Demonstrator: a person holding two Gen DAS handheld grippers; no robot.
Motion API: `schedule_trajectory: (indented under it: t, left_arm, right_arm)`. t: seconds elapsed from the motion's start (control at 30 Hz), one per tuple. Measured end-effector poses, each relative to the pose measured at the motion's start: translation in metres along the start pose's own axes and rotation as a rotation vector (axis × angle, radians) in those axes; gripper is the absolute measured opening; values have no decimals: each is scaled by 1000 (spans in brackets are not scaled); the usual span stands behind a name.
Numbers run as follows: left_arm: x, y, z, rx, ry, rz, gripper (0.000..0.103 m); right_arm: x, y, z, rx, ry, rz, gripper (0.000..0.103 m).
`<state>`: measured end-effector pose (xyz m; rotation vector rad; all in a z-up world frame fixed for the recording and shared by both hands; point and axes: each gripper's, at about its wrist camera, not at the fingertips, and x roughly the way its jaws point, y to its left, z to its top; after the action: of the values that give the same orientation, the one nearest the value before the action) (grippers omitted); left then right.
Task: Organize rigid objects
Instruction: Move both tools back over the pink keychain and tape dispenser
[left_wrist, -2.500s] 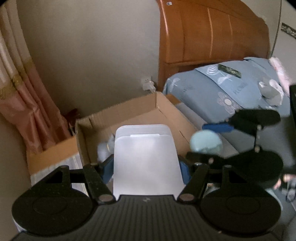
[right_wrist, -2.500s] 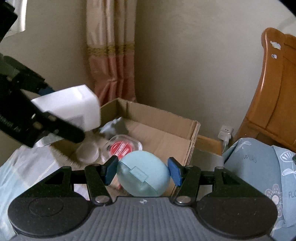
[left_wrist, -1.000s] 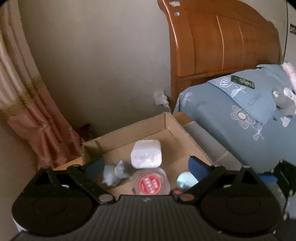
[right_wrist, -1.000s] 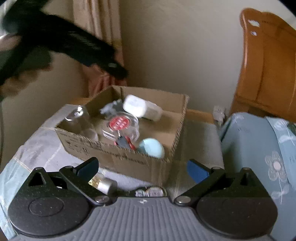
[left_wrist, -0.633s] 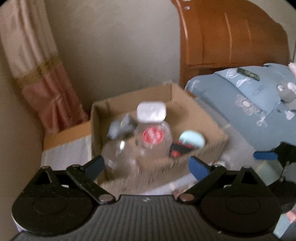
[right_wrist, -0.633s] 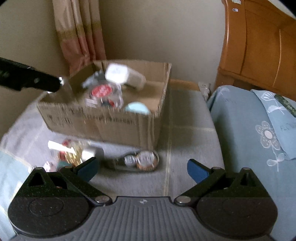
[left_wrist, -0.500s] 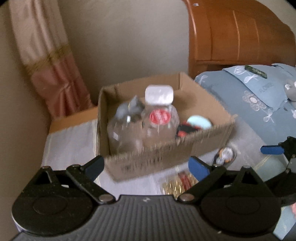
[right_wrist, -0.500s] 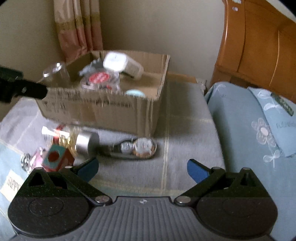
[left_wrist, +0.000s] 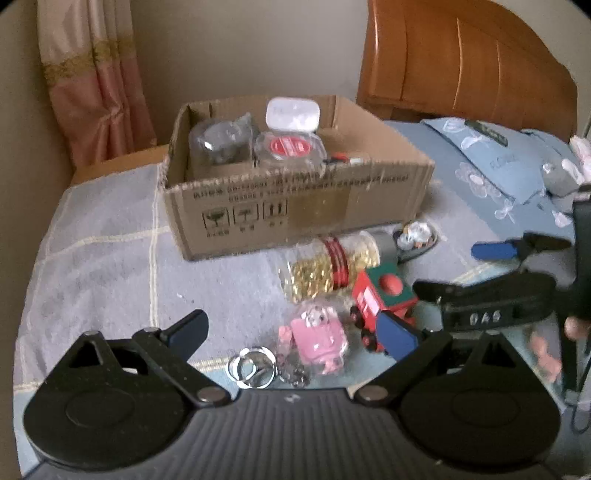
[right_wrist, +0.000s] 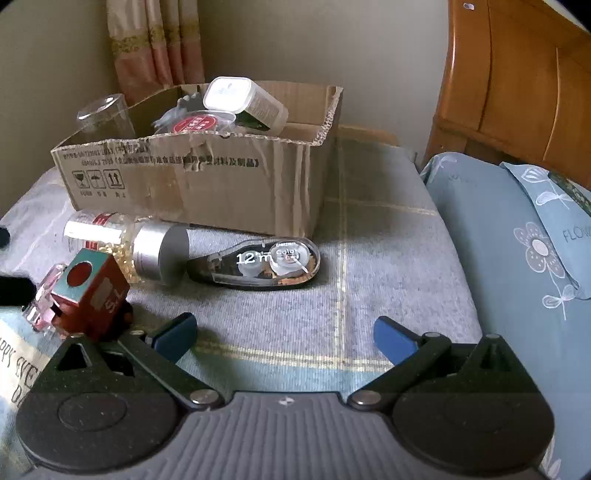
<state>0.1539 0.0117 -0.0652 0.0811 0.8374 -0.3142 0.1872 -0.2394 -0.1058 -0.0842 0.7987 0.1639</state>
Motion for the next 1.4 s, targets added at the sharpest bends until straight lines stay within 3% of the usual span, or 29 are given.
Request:
schedule_trajectory:
  t: [0.13,0.3,0.87,1.03,1.4]
  left_arm:
    - [12,1,-9,8,31,45,97]
    - [18,9,-18,-13,74,25,97]
    - [21,60,-21,-124,86,153,98]
    - [17,59,-22,-97,100,161,97]
    - [1,15,-10,-30,63,18,97]
  right_arm:
    - [0,-1,0,-2,-9,3,103]
    - [0,-1,-1,-5,-16,6,103]
    - [16,7,13,-45,-7,43,103]
    - [25,11,21,-65,-18,65,103]
    - [30,-2,21,-40,-61,42,103]
